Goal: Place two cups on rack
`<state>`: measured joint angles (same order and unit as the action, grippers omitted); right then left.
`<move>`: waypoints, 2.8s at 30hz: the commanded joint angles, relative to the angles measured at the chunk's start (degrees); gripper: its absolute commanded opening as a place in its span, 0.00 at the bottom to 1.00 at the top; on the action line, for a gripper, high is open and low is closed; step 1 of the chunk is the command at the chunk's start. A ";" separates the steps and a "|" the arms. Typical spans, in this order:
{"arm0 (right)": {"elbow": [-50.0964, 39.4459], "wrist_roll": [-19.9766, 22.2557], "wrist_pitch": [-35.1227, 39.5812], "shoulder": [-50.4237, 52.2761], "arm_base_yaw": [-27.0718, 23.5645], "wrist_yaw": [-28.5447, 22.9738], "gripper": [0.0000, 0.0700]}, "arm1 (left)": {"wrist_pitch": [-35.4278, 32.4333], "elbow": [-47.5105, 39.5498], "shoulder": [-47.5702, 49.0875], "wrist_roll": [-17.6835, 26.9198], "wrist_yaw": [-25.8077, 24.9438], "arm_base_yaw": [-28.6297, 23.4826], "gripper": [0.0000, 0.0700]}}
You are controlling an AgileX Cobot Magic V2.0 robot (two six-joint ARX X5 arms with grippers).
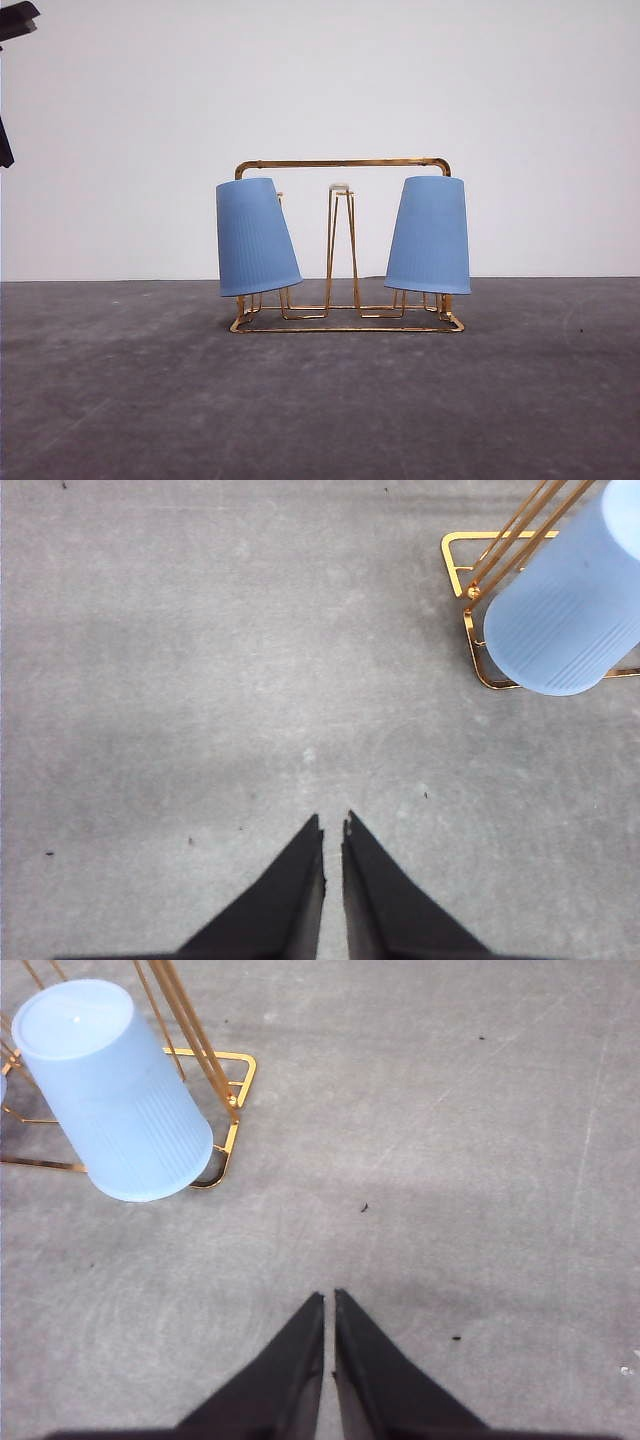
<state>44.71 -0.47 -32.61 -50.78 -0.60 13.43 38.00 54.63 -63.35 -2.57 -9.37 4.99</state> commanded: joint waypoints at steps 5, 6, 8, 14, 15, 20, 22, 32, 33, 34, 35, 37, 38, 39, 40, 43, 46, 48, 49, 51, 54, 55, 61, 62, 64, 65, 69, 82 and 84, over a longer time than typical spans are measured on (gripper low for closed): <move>0.39 -0.83 0.49 -0.42 0.04 0.04 0.02 | -0.31 0.57 -0.31 0.00 -0.31 -0.07 0.02; 0.39 -0.83 0.49 -0.42 0.04 0.04 0.02 | -0.31 0.59 -0.31 0.00 -0.31 -0.07 0.02; 0.39 -0.81 0.47 -0.42 0.04 0.04 0.02 | -0.30 0.59 -0.28 0.02 -0.32 0.03 0.02; 0.39 -0.83 0.47 -0.42 0.04 0.04 0.02 | -0.41 -0.19 2.88 4.04 1.17 -0.14 0.02; 0.39 -0.83 0.47 -0.42 0.04 0.04 0.02 | -0.14 -0.83 4.15 5.20 1.48 -0.15 0.02; 0.39 -0.83 0.47 -0.42 0.04 0.04 0.02 | -5.05 -9.82 14.81 5.83 3.20 -1.95 0.02; 0.39 -0.82 0.47 -0.42 0.04 0.04 0.02 | -7.73 -14.76 19.94 5.04 3.34 -3.21 0.02; 0.39 -0.81 0.47 -0.42 0.04 0.04 0.02 | -18.47 -40.90 47.27 0.07 3.61 -5.48 0.02; 0.39 -0.83 0.47 -0.42 0.04 0.04 0.02 | -19.55 -43.00 49.40 -0.31 3.61 -5.52 0.02; 0.39 -0.83 0.47 -0.42 0.04 0.04 0.02 | -20.74 -45.03 51.43 -0.89 3.62 -5.57 0.02; 0.39 -0.83 0.47 -0.42 0.04 0.04 0.02 | -21.98 -46.91 53.28 -1.52 3.62 -5.65 0.02; 0.39 -0.83 0.47 -0.42 0.04 0.04 0.02 | -24.37 -49.98 56.16 -2.60 3.61 -5.79 0.02; 0.39 -0.83 0.47 -0.42 0.04 0.04 0.02 | -25.33 -51.28 57.45 -2.93 3.61 -5.79 0.02; 0.39 -0.83 0.47 -0.42 0.04 0.04 0.02 | -25.92 -52.28 58.55 -2.93 3.61 -5.79 0.02; 0.39 -0.83 0.47 -0.42 0.04 0.04 0.02 | -26.15 -53.01 59.73 -2.93 3.62 -5.79 0.02; 0.39 -0.83 0.53 -0.42 0.04 0.05 0.02 | -26.78 -53.55 62.59 -2.94 3.68 -5.85 0.02; 0.39 -0.83 0.79 -0.42 0.04 0.03 0.02 | -27.14 -53.74 63.21 -2.62 4.36 -5.74 0.02; 0.39 -0.81 0.90 -0.38 0.04 0.04 0.02 | -27.21 -53.75 63.19 -2.64 4.46 -5.57 0.02; 0.39 -0.81 0.91 -0.37 0.04 0.03 0.02 | -27.19 -53.74 63.17 -2.64 4.46 -5.55 0.02; 0.39 -0.83 1.00 -0.37 0.04 0.04 0.02 | -27.22 -53.72 63.16 -2.64 4.46 -5.57 0.02; 0.39 -0.83 1.06 -0.37 0.04 0.04 0.02 | -27.23 -53.72 63.17 -2.64 4.46 -5.57 0.02; 0.39 -0.82 1.06 -0.37 0.04 0.03 0.02 | -27.23 -53.72 63.17 -2.64 4.46 -5.57 0.02; 0.39 -0.81 1.06 -0.37 0.04 0.04 0.02 | -27.22 -53.72 63.17 -2.64 4.46 -5.57 0.02; 0.39 -0.81 1.06 -0.37 0.04 0.04 0.02 | -27.21 -53.72 63.17 -2.64 4.46 -5.57 0.02; 0.39 -0.81 1.07 -0.37 0.05 0.02 0.02 | -27.23 -53.72 63.17 -2.64 4.46 -5.57 0.02; 0.39 -0.81 1.10 -0.34 0.11 0.02 0.02 | -27.23 -53.72 63.17 -2.65 4.46 -5.57 0.02; -0.06 2.80 1.66 0.77 0.04 -1.19 0.02 | -27.23 -53.72 63.17 -2.64 4.46 -5.57 0.02; -29.50 4.12 23.74 25.38 -0.02 -2.98 0.02 | -27.23 -53.72 63.17 -2.64 4.46 -5.57 0.02; -32.71 4.13 23.52 29.65 -0.02 -3.24 0.02 | -27.23 -53.72 63.17 -2.64 4.46 -5.57 0.02</move>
<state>12.35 3.20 -10.01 -22.23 -0.49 10.42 10.46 1.76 -0.21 -5.22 -4.82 -0.62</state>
